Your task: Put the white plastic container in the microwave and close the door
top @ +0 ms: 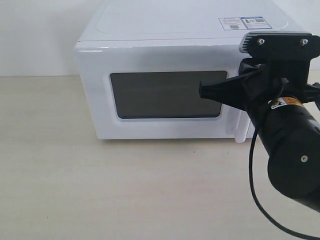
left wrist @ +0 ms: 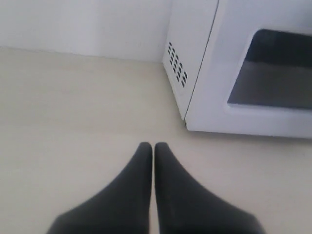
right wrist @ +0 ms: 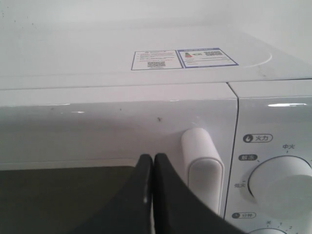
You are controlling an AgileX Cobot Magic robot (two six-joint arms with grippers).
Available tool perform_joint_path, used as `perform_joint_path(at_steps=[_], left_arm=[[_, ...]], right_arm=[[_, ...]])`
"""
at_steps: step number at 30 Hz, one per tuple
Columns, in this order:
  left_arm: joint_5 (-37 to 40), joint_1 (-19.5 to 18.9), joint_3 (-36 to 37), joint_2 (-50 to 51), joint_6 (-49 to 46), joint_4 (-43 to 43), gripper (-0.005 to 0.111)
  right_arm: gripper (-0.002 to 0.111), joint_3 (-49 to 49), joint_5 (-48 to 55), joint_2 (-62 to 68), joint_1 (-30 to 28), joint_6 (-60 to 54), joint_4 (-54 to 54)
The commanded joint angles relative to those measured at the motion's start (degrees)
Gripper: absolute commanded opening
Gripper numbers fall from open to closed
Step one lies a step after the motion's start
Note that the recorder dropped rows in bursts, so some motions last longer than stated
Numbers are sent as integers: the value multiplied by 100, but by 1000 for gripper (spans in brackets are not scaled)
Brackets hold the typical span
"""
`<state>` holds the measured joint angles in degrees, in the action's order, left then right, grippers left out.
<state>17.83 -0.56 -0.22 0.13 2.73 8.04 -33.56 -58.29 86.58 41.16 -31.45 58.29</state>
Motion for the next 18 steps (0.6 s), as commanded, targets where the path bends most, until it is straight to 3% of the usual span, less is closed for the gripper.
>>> perform_joint_path(at_steps=[1,5,18], left_arm=[[-12,49,22,-13,1234,-759,4],[-39,49,22,-13,1234,-1320,4],[-39,49,22,-13,1192,-1212,4]], right_arm=[[0,31,-53,-61,5,-34,-13],[0,31,-53,-61,5,-34,-13],[0,31,-53,-61,5,-34,-13]])
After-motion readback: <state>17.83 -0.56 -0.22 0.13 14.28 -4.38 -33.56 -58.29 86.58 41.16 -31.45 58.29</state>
